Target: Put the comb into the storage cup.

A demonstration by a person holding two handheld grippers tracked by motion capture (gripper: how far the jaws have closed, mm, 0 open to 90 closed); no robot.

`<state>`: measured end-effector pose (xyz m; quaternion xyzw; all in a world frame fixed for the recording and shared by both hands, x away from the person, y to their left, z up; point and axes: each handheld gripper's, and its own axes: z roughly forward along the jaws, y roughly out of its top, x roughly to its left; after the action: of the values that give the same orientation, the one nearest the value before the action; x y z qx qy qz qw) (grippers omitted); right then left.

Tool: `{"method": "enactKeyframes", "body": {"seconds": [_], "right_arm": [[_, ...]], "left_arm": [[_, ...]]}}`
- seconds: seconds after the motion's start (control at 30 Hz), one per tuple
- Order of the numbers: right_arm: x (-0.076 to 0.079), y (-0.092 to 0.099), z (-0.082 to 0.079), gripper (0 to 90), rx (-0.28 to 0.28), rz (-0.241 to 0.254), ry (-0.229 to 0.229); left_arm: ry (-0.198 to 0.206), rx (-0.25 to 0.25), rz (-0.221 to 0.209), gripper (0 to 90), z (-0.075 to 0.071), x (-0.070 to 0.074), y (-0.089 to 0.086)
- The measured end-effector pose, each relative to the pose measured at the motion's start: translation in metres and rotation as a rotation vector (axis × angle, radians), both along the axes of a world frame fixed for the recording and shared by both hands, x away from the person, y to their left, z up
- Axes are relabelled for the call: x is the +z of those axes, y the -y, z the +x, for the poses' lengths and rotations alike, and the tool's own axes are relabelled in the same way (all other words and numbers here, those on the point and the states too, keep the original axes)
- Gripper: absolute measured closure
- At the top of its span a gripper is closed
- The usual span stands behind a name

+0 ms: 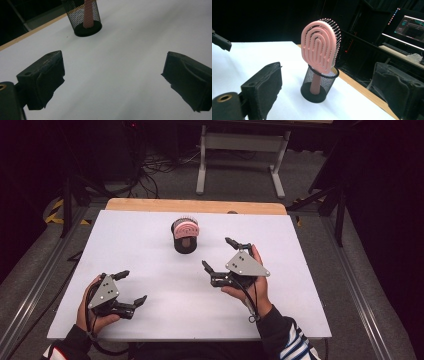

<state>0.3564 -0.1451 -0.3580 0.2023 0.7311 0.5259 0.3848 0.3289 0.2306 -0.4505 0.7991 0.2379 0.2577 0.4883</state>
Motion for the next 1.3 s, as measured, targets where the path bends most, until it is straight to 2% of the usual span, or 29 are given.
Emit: {"method": "enactKeyframes", "body": {"seconds": [0.77, 1.3], "right_arm": [[-0.008, 0.010, -0.009, 9.6, -0.003, -0.029, 0.007], [-0.019, 0.021, -0.012, 9.0, -0.009, -0.048, 0.004]], "left_arm": [[-0.001, -0.005, 0.005, 4.9, 0.000, -0.001, 0.001], [-0.002, -0.006, 0.007, 4.9, 0.000, -0.001, 0.001]]}}
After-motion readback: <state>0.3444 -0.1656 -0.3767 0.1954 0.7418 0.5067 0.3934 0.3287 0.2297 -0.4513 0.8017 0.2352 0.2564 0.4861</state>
